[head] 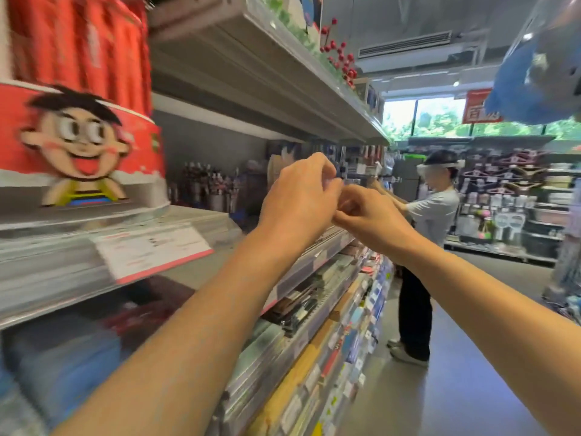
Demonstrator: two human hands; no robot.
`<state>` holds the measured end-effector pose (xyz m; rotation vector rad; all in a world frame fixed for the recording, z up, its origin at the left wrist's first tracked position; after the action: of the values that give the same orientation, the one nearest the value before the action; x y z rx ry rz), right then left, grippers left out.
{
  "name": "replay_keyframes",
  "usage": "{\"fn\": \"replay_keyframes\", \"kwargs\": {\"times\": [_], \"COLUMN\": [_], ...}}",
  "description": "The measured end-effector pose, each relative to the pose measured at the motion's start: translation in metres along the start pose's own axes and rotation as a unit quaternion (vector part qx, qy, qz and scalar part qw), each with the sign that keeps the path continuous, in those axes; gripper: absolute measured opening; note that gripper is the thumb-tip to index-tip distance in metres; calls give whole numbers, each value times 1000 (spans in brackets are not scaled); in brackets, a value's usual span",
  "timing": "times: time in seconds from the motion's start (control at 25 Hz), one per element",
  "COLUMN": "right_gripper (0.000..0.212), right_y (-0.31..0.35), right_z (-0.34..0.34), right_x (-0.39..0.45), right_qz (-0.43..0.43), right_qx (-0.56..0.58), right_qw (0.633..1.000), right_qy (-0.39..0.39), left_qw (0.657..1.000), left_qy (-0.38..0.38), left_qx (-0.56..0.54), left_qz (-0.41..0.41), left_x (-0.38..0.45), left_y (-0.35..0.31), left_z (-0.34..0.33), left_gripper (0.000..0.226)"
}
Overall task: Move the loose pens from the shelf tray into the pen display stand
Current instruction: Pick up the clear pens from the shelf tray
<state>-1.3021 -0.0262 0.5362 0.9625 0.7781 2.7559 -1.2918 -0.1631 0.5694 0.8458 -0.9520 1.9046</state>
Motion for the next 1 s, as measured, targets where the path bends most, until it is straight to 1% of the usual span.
{"fn": "replay_keyframes", "kwargs": {"times": [0.12, 0.2, 0.28, 0.4, 0.48, 0.52, 0.6, 0.68, 0.72, 0.84, 0.92, 1.0], "right_gripper": [11, 8, 10, 16, 15, 15, 20, 24, 26, 33, 33, 31], "right_y": [-32, -47, -57, -76, -84, -87, -91, -88, -84, -83, -84, -84], "right_z": [-21, -46, -80, -141, -177, -192, -218, -238, -247, -273, -281, -281], "right_x": [57, 95, 132, 181, 211, 224, 245, 258, 262, 264, 263, 265], "right_qz": [-2, 15, 43, 98, 139, 153, 170, 194, 207, 226, 239, 246], "right_qx": [-1, 1, -19, -101, -132, -131, -125, -117, -112, -132, -136, -127], "right_qw": [1000, 1000, 996, 978, 963, 957, 947, 938, 934, 918, 916, 923], "right_qy": [6, 26, 73, 155, 190, 207, 242, 262, 267, 299, 293, 269], "left_qw": [998, 995, 991, 976, 950, 935, 899, 850, 828, 780, 765, 758], "left_qy": [-9, -9, 3, 54, 112, 142, 183, 199, 199, 198, 200, 203], "left_qx": [48, 83, 116, 165, 214, 218, 174, 125, 118, 120, 123, 133], "left_qz": [43, 51, 65, 131, 196, 241, 359, 472, 511, 582, 600, 606], "left_x": [31, 46, 57, 68, 75, 77, 72, 59, 53, 42, 42, 43], "left_y": [42, 67, 97, 152, 192, 212, 254, 286, 299, 324, 335, 343], "left_z": [-32, -50, -65, -90, -106, -117, -141, -161, -167, -185, -194, -199], "left_gripper": [17, 18, 18, 17, 17, 18, 26, 36, 40, 46, 43, 41]}}
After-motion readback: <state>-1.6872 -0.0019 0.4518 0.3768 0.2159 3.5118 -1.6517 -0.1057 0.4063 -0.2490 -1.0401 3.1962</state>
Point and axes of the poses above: each hand's wrist, its own x-axis towards the middle knuckle, its own z-axis out of the back of the hand, y = z × x, the point moved 10 cm from there along x, towards the middle knuckle, and after that the axes turned 11 degrees about -z, right-handed, at the moved point
